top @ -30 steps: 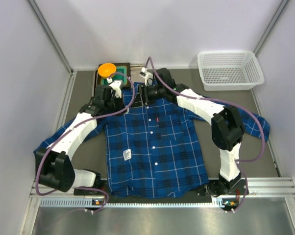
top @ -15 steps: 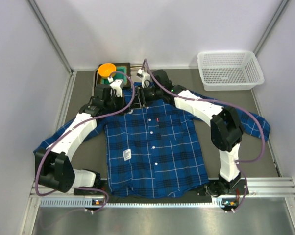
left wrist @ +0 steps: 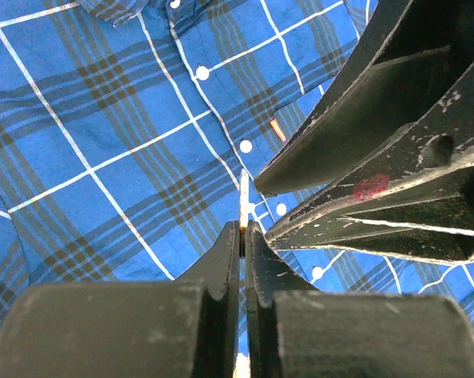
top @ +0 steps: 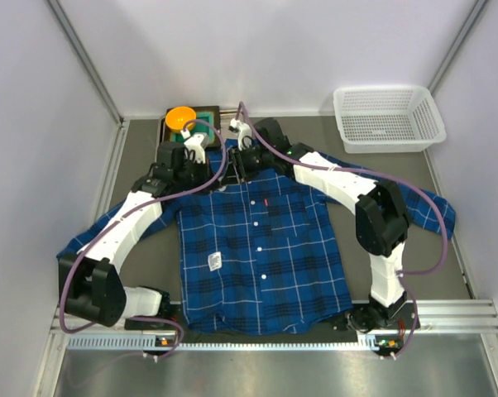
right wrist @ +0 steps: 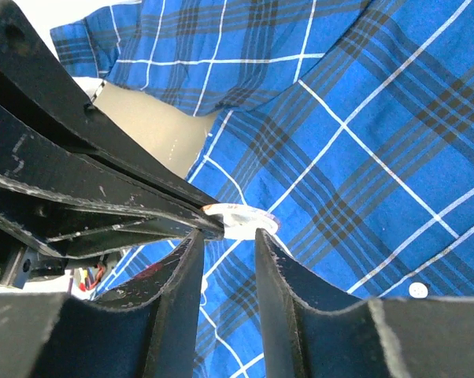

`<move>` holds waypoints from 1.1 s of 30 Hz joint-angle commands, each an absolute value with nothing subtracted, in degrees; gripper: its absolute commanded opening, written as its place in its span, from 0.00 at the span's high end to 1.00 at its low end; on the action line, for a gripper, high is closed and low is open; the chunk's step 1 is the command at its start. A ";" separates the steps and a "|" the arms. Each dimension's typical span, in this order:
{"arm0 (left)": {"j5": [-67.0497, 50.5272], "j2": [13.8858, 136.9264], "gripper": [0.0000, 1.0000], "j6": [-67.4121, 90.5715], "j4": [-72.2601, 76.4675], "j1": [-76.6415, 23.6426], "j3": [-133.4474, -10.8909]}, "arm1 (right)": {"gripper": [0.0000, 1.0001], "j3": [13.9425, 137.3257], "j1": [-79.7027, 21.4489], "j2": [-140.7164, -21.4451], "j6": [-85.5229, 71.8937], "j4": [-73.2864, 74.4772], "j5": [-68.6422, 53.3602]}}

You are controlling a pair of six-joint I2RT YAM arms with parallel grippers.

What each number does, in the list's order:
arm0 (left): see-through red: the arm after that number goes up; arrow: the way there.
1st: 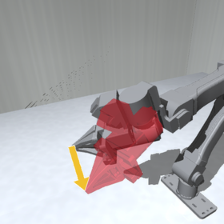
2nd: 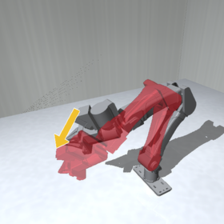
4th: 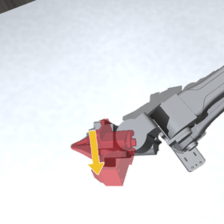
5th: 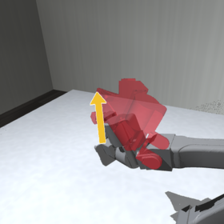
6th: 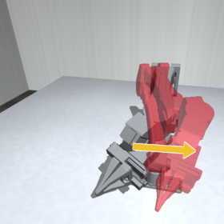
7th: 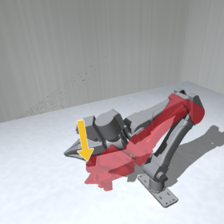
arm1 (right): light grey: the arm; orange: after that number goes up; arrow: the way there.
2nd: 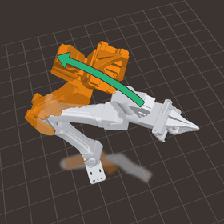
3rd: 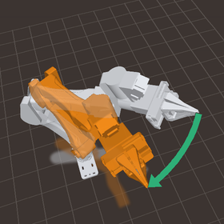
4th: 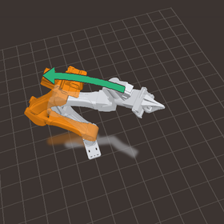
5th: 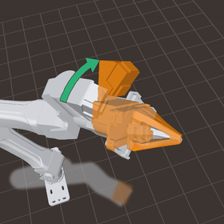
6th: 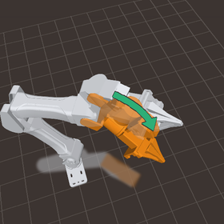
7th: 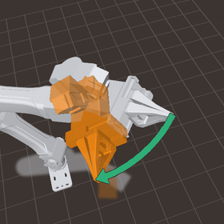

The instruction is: Pin the brooch onto the clothing

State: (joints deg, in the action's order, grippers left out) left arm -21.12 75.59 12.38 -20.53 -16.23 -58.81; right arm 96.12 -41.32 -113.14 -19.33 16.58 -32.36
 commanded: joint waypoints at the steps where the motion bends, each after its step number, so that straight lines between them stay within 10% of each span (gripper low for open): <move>1: -25.92 72.60 1.00 13.71 -15.73 -15.82 -58.45 | 0.69 98.00 -42.01 -112.94 -17.40 15.91 -31.20; 33: -30.41 71.90 1.00 21.53 -11.61 -11.08 -56.08 | 1.00 96.60 -40.61 -111.80 -20.12 11.08 -31.11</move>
